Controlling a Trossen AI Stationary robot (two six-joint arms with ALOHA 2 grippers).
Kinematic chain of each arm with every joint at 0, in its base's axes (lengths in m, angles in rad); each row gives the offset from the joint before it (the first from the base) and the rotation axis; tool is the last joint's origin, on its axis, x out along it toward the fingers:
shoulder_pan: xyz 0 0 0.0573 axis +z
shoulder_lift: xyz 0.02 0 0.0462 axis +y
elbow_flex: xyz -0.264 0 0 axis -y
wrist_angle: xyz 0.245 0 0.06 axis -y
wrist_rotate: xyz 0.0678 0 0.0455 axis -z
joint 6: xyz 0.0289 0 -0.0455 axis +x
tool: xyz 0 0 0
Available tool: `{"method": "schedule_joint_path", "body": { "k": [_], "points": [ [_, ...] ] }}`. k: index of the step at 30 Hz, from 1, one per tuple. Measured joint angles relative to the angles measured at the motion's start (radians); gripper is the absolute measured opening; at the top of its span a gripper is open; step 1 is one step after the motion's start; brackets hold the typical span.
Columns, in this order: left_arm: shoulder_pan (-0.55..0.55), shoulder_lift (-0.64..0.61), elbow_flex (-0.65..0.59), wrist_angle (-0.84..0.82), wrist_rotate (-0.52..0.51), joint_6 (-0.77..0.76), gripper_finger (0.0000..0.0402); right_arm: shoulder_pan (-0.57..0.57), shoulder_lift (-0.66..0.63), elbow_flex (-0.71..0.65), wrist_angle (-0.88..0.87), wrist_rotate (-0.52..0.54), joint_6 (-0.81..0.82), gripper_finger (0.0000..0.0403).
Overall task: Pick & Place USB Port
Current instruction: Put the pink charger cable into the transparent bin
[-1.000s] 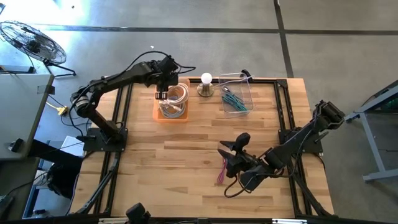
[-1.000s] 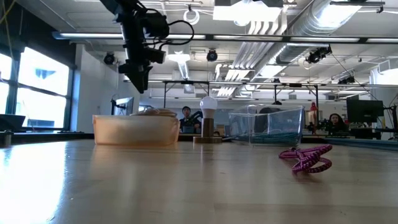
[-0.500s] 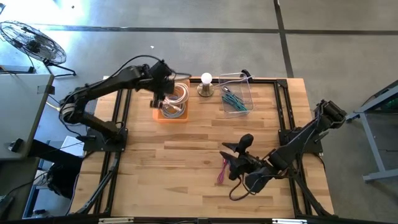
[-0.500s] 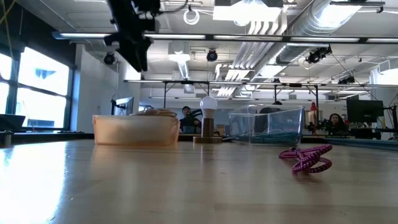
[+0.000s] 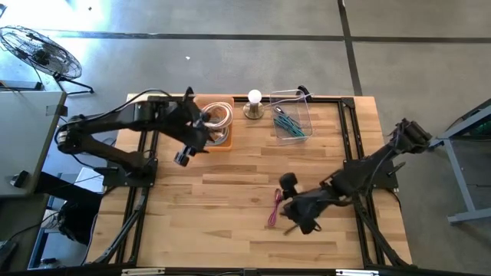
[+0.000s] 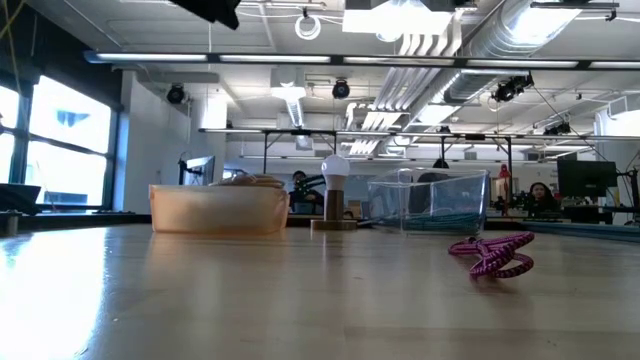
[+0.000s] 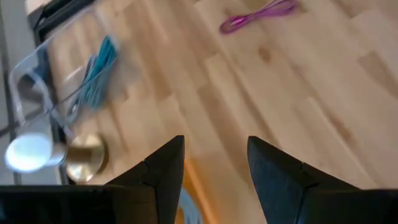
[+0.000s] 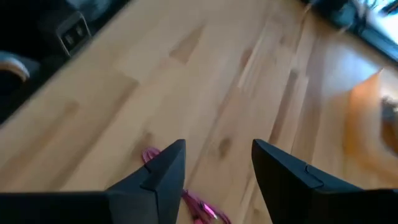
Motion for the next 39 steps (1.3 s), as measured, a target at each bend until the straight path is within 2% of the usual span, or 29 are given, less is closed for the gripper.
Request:
{"method": "schedule_joint_path", "body": {
  "k": [6,10,18,24,34,39],
  "points": [
    [-0.118,0.002,0.000,0.042,-0.001,-0.036,0.0171,-0.121,0.078,0.000,-0.052,-0.150,-0.002,0.0177],
    [-0.172,0.004,0.000,0.085,-0.046,-0.057,0.0171,-0.175,0.152,0.000,-0.096,-0.280,-0.003,0.0177],
    [-0.197,0.004,0.000,0.101,-0.144,-0.065,0.0171,-0.203,0.261,0.000,-0.114,-0.404,-0.010,0.0177],
    [-0.197,0.004,0.000,0.105,-0.203,-0.065,0.0171,-0.205,0.335,0.000,-0.087,-0.433,-0.045,0.0177],
    [-0.197,0.012,-0.001,0.109,-0.204,-0.065,0.0171,-0.219,0.373,0.000,-0.018,-0.435,-0.142,0.0177],
    [-0.197,0.031,-0.001,0.105,-0.205,-0.065,0.0171,-0.239,0.392,0.001,-0.018,-0.459,-0.136,0.0177]
  ]
}}
